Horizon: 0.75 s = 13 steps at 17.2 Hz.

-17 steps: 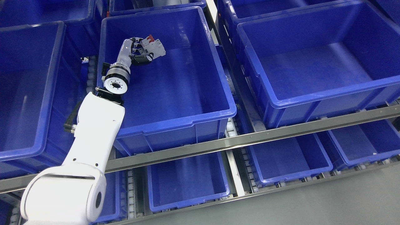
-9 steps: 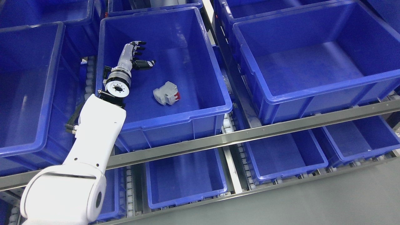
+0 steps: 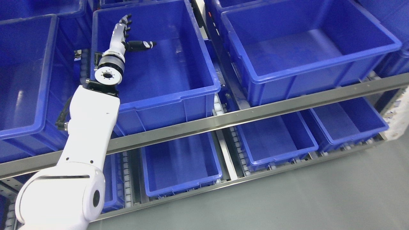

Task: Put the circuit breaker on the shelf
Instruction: 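Withdraw the open left hand from the bin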

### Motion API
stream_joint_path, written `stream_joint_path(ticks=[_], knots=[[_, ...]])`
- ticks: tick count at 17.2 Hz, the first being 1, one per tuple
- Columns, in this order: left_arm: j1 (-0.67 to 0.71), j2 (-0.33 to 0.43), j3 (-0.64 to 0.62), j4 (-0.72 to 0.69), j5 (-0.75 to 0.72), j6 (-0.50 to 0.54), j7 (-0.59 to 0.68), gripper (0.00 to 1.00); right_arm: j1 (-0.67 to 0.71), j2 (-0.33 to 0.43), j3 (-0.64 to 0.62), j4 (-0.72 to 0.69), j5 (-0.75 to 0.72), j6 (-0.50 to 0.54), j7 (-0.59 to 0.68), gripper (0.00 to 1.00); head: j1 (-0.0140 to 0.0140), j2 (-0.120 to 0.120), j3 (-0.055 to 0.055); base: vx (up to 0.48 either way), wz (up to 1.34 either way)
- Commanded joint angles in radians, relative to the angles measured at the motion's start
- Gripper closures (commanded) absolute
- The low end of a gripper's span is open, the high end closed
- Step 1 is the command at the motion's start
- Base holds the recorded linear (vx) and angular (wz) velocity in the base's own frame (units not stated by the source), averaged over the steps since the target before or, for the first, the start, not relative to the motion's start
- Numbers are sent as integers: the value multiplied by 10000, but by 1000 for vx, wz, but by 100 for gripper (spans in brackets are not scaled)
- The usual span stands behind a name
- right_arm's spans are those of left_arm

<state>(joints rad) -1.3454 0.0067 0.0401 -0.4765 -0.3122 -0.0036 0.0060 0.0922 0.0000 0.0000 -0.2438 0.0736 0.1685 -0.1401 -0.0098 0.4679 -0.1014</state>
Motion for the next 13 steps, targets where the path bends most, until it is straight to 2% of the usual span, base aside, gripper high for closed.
stream_joint_path(ticks=[1, 4, 8, 13], knots=[[1805, 107, 2822, -5794, 1017, 113, -641, 1, -1, -175, 199, -1, 0, -887, 51, 0, 0, 0, 0, -193, -191], [4042, 107, 1596, -8524, 2366, 220, -658, 1, -1, -175, 199, -1, 0, -902, 51, 0, 0, 0, 0, -185, -164], [5812, 107, 1409, -10862, 2370, 114, -612, 1, -1, -175, 199, -1, 0, -887, 51, 0, 0, 0, 0, -121, -61], [6383, 107, 1025, -11281, 2370, -148, -566, 1, -1, -175, 199, -1, 0, -887, 36, 0, 0, 0, 0, -152, 10]])
